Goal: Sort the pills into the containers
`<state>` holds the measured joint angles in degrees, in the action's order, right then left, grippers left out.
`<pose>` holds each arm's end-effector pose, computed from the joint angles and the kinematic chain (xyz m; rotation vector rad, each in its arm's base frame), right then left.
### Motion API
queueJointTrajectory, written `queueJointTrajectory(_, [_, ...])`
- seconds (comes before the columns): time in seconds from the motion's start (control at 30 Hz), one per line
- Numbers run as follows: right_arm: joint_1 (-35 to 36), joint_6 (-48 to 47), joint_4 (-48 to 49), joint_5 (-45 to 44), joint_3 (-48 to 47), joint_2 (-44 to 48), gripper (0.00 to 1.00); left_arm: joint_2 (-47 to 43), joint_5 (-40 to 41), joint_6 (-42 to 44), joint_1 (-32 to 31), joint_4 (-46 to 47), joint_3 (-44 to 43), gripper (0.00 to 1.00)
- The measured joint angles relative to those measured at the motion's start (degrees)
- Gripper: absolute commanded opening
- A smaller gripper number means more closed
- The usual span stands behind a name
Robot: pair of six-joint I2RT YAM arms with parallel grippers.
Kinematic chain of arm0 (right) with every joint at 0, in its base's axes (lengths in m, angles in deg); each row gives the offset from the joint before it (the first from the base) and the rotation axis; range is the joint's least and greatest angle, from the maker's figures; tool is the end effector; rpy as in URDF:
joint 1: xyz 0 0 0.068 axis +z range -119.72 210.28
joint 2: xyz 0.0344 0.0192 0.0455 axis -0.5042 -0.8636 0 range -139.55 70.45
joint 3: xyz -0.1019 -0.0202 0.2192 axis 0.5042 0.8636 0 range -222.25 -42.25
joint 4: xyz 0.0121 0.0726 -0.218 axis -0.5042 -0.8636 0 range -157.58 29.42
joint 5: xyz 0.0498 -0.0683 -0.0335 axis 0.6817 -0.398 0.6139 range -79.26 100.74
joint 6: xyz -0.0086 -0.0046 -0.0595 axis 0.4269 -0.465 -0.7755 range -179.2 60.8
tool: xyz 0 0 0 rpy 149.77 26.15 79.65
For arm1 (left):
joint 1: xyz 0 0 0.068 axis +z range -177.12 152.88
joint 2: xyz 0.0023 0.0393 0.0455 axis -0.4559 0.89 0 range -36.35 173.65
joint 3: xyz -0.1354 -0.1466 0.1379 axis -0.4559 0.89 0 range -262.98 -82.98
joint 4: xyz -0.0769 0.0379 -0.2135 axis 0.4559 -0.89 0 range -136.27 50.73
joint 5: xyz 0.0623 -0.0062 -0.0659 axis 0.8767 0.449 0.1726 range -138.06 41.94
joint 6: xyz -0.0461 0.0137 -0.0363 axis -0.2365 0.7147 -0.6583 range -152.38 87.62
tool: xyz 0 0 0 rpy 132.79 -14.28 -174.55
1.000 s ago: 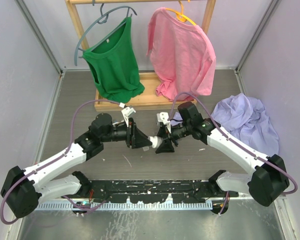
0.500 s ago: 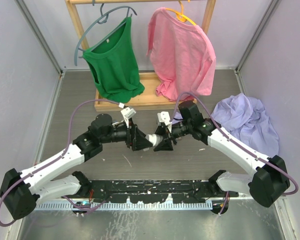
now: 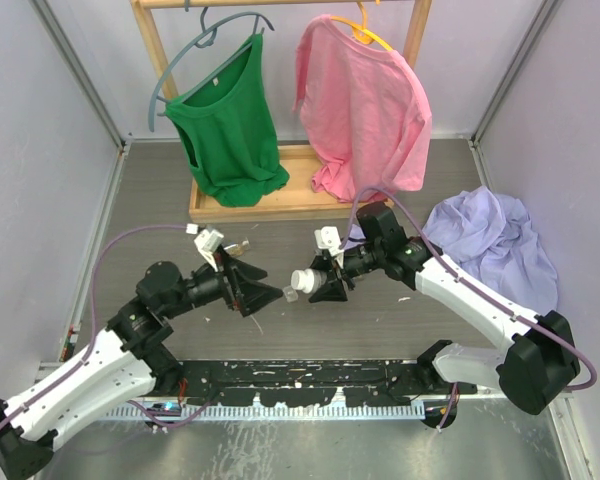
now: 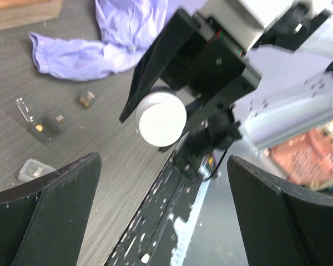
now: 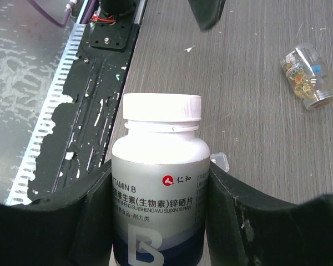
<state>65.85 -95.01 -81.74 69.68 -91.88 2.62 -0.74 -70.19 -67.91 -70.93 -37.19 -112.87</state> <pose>0.1621 0.1630 0.2584 -1.6139 1.3230 1.1372 0.1054 -0.1242 0.2802 0.4562 1.7593 -1.3398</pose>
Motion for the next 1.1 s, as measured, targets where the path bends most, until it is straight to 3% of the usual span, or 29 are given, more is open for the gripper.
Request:
queueJointTrajectory(0.07, [0.0,-0.37,-0.44,-0.55,0.0,0.0,0.01,-3.26,3.21,-3.63,0.0,1.05,1.66,1.0])
queueJointTrajectory(0.23, [0.0,0.15,-0.26,-0.87,0.0,-0.02,0.01,-8.72,14.73,-19.23,-0.07,5.6,5.2,0.89])
queueJointTrajectory(0.43, [0.0,1.25,0.24,-1.51,0.0,-0.09,0.01,-2.91,22.91,-29.88,-2.12,-2.21,-0.98,0.9])
queueJointTrajectory(0.63, [0.0,1.75,0.5,-2.29,0.0,-1.2,0.01,5.38,27.34,-31.58,-8.02,-6.14,-7.13,0.88])
queueJointTrajectory(0.73, [0.0,1.92,0.55,-2.82,0.0,-1.44,0.01,9.53,28.41,-31.65,-10.16,-6.32,-7.91,0.8])
queueJointTrajectory(1.1, [0.0,2.19,0.57,-3.08,0.0,-1.49,0.01,15.23,29.49,-32.63,-12.31,-6.43,-8.24,0.68])
